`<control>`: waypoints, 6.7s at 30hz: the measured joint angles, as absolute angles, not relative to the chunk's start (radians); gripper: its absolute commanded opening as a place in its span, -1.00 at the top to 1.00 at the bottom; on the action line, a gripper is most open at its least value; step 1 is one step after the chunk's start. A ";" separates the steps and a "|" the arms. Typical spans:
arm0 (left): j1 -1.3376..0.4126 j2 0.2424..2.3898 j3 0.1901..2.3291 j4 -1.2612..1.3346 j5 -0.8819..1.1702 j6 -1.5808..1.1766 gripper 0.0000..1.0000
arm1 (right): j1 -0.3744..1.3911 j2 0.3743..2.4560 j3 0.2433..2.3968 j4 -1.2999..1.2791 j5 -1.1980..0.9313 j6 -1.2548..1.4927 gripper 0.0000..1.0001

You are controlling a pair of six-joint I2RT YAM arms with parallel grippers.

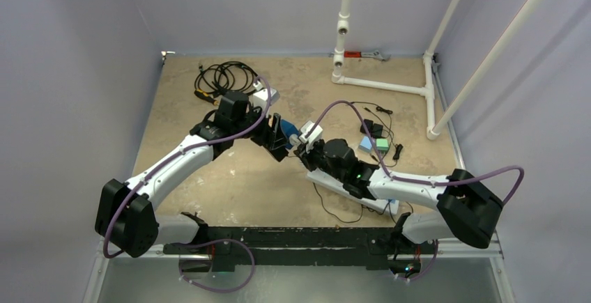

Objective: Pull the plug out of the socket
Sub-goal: Remove the plug from the socket.

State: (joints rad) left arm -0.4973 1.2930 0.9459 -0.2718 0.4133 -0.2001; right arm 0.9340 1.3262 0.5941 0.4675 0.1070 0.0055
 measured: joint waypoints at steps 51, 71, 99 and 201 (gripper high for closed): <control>-0.500 1.294 0.952 -0.266 0.420 -0.224 1.00 | 0.906 1.283 0.566 0.484 0.069 0.027 1.00; -0.465 1.291 0.952 -0.350 0.431 -0.226 1.00 | 1.062 1.379 0.611 0.481 0.348 -0.071 1.00; -0.472 1.246 0.951 -0.255 0.441 -0.216 1.00 | 0.851 1.287 0.575 0.547 -0.047 0.088 1.00; -0.463 1.239 0.944 -0.245 0.449 -0.224 1.00 | 0.830 1.282 0.568 0.566 -0.097 0.078 1.00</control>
